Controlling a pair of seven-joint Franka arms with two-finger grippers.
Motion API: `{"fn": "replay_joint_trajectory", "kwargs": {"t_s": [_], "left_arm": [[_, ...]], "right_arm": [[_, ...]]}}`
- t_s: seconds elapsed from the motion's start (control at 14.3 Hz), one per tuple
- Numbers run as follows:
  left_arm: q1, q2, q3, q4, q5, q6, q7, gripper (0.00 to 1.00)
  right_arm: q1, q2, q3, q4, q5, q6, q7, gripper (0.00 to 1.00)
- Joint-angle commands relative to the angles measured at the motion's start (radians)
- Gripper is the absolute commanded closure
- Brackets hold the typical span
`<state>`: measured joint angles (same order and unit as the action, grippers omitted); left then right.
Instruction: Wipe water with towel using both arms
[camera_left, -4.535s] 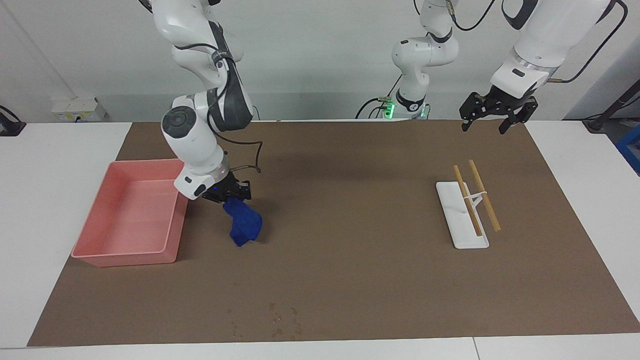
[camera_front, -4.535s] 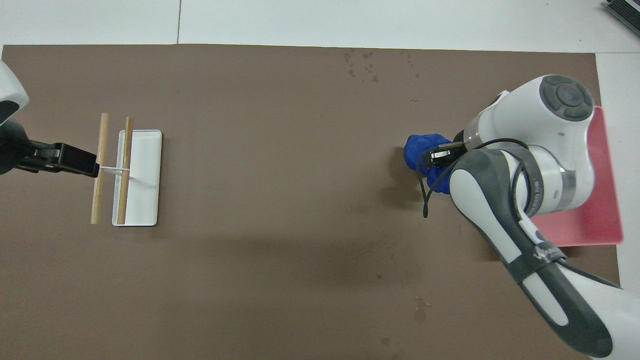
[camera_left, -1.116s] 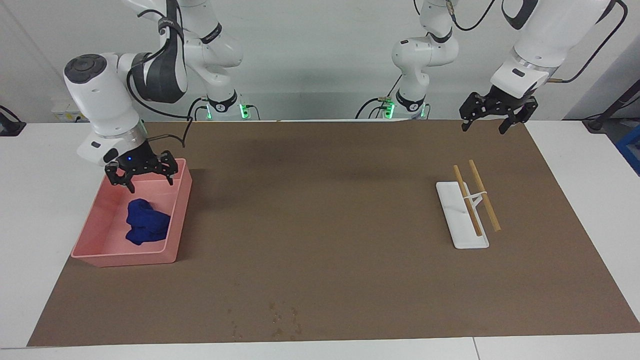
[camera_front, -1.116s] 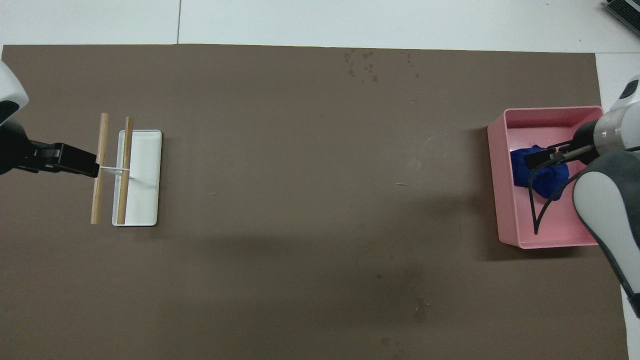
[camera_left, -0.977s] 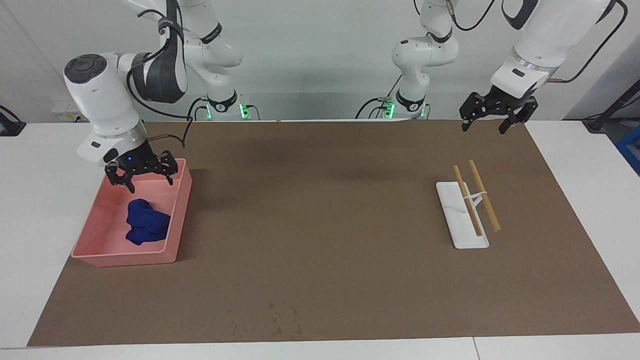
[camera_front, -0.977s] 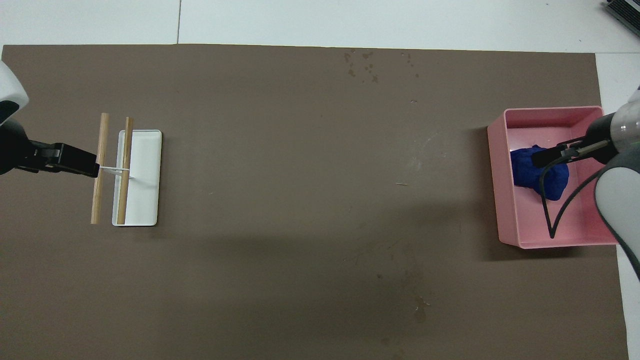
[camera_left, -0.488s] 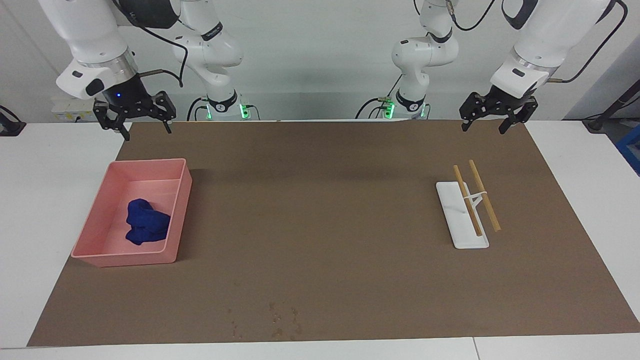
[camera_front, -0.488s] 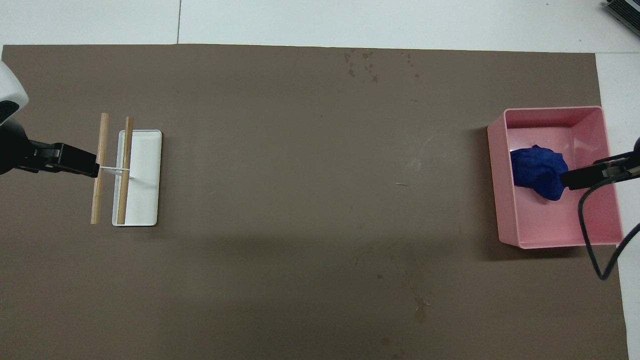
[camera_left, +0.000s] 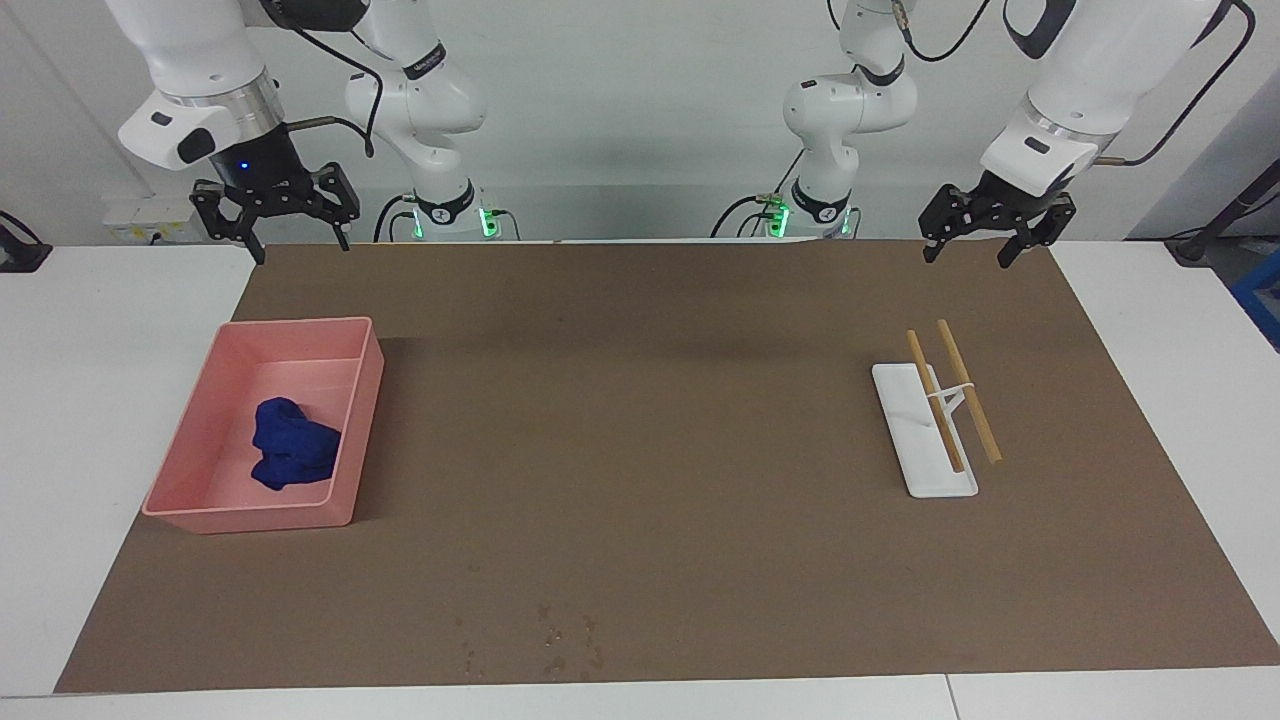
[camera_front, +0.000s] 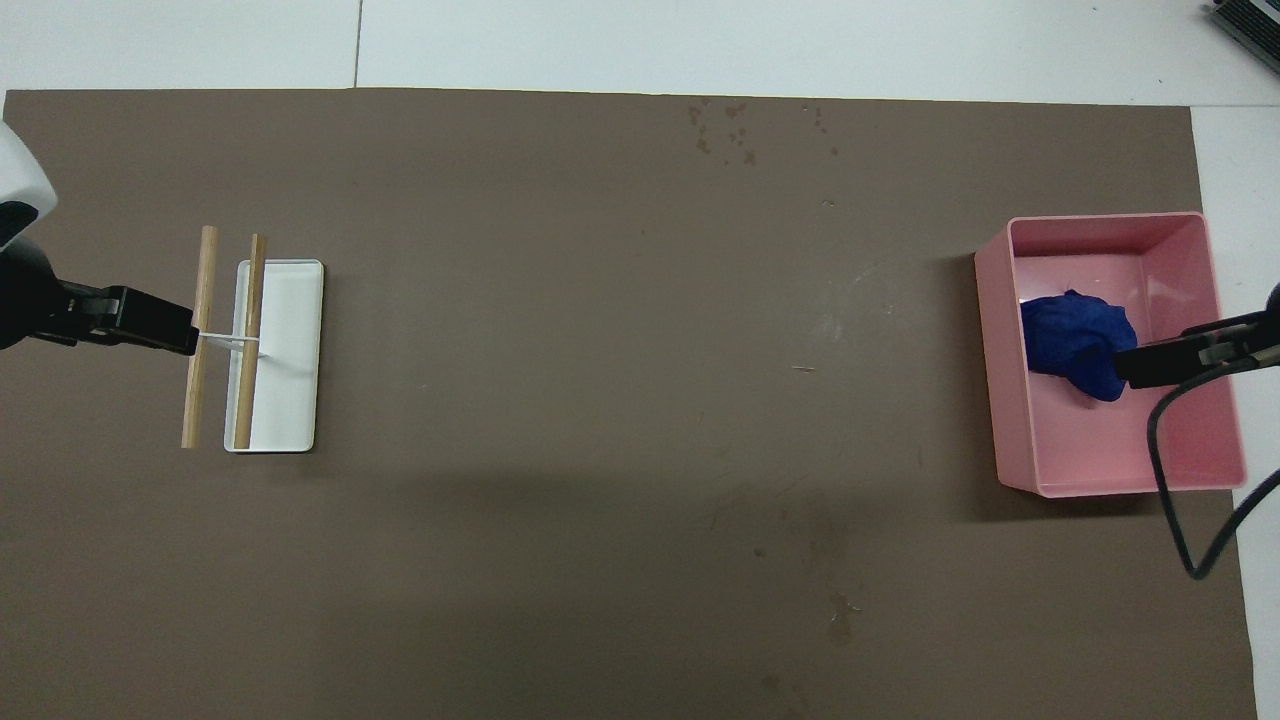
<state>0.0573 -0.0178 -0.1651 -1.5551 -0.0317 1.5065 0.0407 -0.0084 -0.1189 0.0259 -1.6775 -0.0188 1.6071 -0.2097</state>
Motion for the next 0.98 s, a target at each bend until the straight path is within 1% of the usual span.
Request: {"fn": "replay_joint_trajectory", "kwargs": {"t_s": [0.0,0.07,0.28,0.63,0.91], "left_arm": [[0.009,-0.031,-0.001,-0.034,-0.011,0.006,0.005,0.0],[0.009,-0.031,-0.001,-0.034,-0.011,0.006,0.005,0.0],[0.009,-0.031,-0.001,-0.034,-0.011,0.006,0.005,0.0],[0.009,-0.031,-0.001,-0.034,-0.011,0.005,0.005,0.0],[0.009,-0.031,-0.001,-0.034,-0.011,0.006,0.005,0.0]], "right_arm": [[0.064,-0.01,-0.052,-0.013,0.02,0.013,0.062,0.0],[0.064,-0.005,-0.055,-0.011,0.019,0.039,0.064,0.0],[0.067,0.001,-0.055,0.004,0.01,0.031,0.07,0.0],[0.077,0.065,-0.057,0.005,0.013,0.054,0.091,0.0],[0.068,0.062,-0.057,0.004,0.02,0.063,0.092,0.0]]}}
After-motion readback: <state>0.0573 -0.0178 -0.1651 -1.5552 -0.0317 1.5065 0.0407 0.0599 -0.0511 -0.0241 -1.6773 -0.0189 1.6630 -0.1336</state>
